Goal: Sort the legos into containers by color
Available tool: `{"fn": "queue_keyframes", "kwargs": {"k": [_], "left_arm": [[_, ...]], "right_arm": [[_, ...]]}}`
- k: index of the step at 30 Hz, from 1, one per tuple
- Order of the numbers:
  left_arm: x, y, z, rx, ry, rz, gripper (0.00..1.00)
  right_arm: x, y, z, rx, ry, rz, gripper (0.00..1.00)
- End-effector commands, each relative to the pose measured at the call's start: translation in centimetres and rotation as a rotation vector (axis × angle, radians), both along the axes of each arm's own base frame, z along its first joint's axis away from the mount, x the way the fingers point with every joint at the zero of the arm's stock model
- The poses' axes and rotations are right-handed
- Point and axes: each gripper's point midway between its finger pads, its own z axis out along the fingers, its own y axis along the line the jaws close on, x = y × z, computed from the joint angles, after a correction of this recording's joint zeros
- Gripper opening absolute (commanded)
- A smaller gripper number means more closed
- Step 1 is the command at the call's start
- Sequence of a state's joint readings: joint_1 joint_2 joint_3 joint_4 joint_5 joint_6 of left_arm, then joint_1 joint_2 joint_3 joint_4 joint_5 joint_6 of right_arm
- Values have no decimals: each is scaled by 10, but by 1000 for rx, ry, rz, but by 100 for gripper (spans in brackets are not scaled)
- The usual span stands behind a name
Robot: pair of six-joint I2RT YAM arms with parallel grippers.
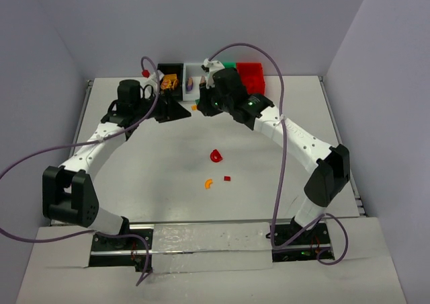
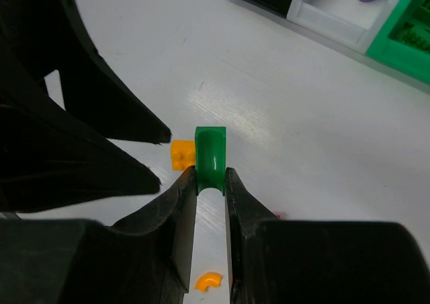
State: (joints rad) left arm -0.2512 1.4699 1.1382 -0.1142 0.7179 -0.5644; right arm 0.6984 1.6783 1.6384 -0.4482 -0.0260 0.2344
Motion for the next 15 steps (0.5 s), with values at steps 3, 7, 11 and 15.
{"fn": "queue_keyframes", "kwargs": {"k": [3,7,11,15], "left_arm": [[-10,-22,22,-41,-75,-105,61],[-9,-24,25,-45,-80,-106,58],[-7,-25,26,-51,-80,-103,55],[-5,-24,24,-46,-78,-99,51]], "right_arm": [[-3,6,25,-7,-108,-5,0],[-8,9,22,-17,-111,11,0],[-14,13,18,-31,-108,36,0],[-19,15,17,-37,-112,54,0]]}}
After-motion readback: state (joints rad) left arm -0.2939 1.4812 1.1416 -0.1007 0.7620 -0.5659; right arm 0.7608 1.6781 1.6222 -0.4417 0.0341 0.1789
